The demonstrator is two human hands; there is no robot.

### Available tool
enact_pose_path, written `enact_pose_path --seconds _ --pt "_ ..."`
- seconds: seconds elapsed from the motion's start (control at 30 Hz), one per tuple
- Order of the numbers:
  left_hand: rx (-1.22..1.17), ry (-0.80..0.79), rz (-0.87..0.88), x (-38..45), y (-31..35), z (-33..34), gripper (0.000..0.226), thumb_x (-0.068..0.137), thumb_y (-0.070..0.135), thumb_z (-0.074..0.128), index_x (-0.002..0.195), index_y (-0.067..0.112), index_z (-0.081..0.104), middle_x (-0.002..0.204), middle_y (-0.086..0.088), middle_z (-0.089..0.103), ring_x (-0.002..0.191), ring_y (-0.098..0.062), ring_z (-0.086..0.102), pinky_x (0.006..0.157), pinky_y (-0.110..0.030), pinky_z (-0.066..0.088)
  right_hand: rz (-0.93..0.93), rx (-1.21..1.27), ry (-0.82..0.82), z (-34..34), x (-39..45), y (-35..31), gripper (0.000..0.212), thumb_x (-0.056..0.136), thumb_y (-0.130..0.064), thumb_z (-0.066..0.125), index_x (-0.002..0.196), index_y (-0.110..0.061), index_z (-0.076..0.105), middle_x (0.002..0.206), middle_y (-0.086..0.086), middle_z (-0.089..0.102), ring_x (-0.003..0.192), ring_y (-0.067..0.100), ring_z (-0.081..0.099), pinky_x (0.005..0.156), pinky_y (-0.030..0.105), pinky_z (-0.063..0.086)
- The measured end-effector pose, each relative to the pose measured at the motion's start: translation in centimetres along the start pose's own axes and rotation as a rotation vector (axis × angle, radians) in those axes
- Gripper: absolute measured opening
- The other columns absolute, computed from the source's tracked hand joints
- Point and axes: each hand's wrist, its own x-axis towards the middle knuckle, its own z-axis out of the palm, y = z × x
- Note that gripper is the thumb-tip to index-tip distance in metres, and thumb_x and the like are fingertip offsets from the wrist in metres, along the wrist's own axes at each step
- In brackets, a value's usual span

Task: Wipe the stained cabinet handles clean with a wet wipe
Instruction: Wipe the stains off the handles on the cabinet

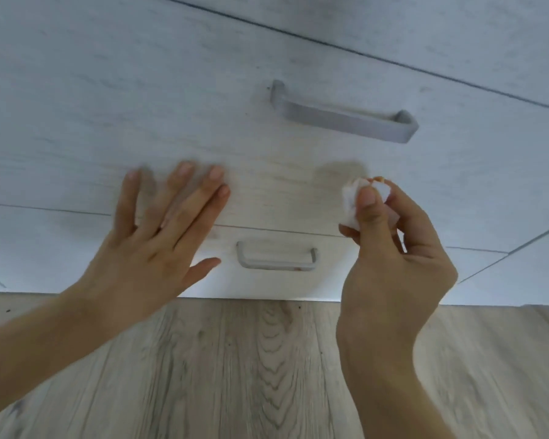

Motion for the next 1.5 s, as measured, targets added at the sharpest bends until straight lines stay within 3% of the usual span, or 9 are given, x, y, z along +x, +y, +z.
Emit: enact_pose_path --seconds 0.07,0.2,0.37,0.47,0.73,0.97,1.17,1.3,1.5 --pt "-0.034 -0.057 -0.056 -1.6 1.2 0.5 0.085 0.091 0.051 0.048 0.151 0.000 0.018 0.160 -0.014 0.007 0.146 -0.035 0.009 0.116 -0.058 0.002 0.060 -0.082 -0.022 -0.9 -0.3 1.9 0.012 0.081 -0.022 0.071 0.093 -0.024 0.072 0.096 0.005 0.069 0.081 0.018 0.068 0.062 0.013 0.052" --pt "-0.100 -0.124 -0.099 -2.9 4.0 1.3 0.098 0.086 0.055 0.060 0.152 0.001 0.011 0.160 -0.012 -0.005 0.147 -0.033 -0.002 0.115 -0.058 0.001 0.106 -0.244 -0.011 -3.0 -1.0 5.5 0.013 0.082 -0.023 0.070 0.094 -0.030 0.070 0.097 0.004 0.068 0.086 0.016 0.065 0.077 0.030 0.057" --pt "-0.102 -0.158 -0.119 -3.2 5.5 2.1 0.104 0.083 0.052 0.063 0.152 0.001 0.003 0.158 -0.012 -0.017 0.145 -0.033 -0.014 0.114 -0.059 -0.002 0.109 -0.341 -0.003 -4.4 -1.9 8.3 0.017 0.082 -0.020 0.071 0.087 -0.036 0.069 0.093 -0.001 0.069 0.079 0.005 0.064 0.073 0.018 0.053" --pt "-0.096 -0.146 -0.131 -3.2 5.7 2.7 0.107 0.084 0.053 0.063 0.152 0.001 -0.001 0.157 -0.012 -0.022 0.144 -0.033 -0.019 0.113 -0.058 -0.007 0.086 -0.341 -0.033 -3.9 -2.3 9.1 0.013 0.085 -0.018 0.068 0.095 -0.025 0.072 0.095 -0.007 0.067 0.085 0.000 0.065 0.074 0.009 0.049" --pt "-0.055 -0.127 -0.117 -3.5 6.3 3.4 0.104 0.086 0.052 0.061 0.152 0.000 0.000 0.154 -0.018 -0.006 0.142 -0.040 -0.007 0.111 -0.059 -0.009 0.038 -0.325 0.009 -3.2 -3.0 9.3 0.014 0.086 -0.014 0.065 0.098 -0.017 0.072 0.097 0.001 0.069 0.090 0.010 0.066 0.083 0.031 0.056" --pt "-0.079 -0.136 -0.056 -4.3 5.9 3.8 0.097 0.087 0.052 0.058 0.153 0.005 0.004 0.157 -0.014 -0.019 0.144 -0.034 -0.019 0.112 -0.059 -0.009 0.053 -0.325 -0.012 -2.6 -2.1 8.8 0.015 0.085 -0.018 0.068 0.087 -0.032 0.070 0.085 -0.003 0.071 0.079 0.007 0.066 0.079 0.029 0.056" --pt "-0.068 -0.139 -0.035 -4.4 5.6 3.9 0.097 0.088 0.053 0.058 0.154 0.009 0.004 0.157 -0.014 -0.021 0.143 -0.033 -0.021 0.112 -0.059 -0.007 0.019 -0.396 -0.069 -3.1 -3.7 9.5 0.005 0.089 -0.023 0.064 0.087 -0.028 0.066 0.082 0.001 0.067 0.076 0.017 0.065 0.070 0.020 0.049" --pt "-0.081 -0.133 -0.030 -4.4 5.4 4.0 0.097 0.088 0.051 0.060 0.154 0.011 0.002 0.157 -0.012 -0.023 0.143 -0.031 -0.023 0.113 -0.058 -0.007 0.105 -0.236 0.064 -3.2 -2.6 9.4 0.005 0.086 -0.015 0.067 0.090 -0.014 0.068 0.084 -0.002 0.067 0.076 0.010 0.068 0.072 0.019 0.053" --pt "-0.105 -0.142 -0.043 -4.5 5.6 3.9 0.097 0.089 0.050 0.059 0.154 0.010 -0.001 0.156 -0.011 -0.025 0.142 -0.031 -0.025 0.112 -0.060 -0.004 0.168 -0.167 0.045 -2.5 -3.2 9.3 0.008 0.084 -0.015 0.069 0.088 -0.009 0.071 0.079 -0.006 0.068 0.076 0.012 0.070 0.067 0.015 0.054"
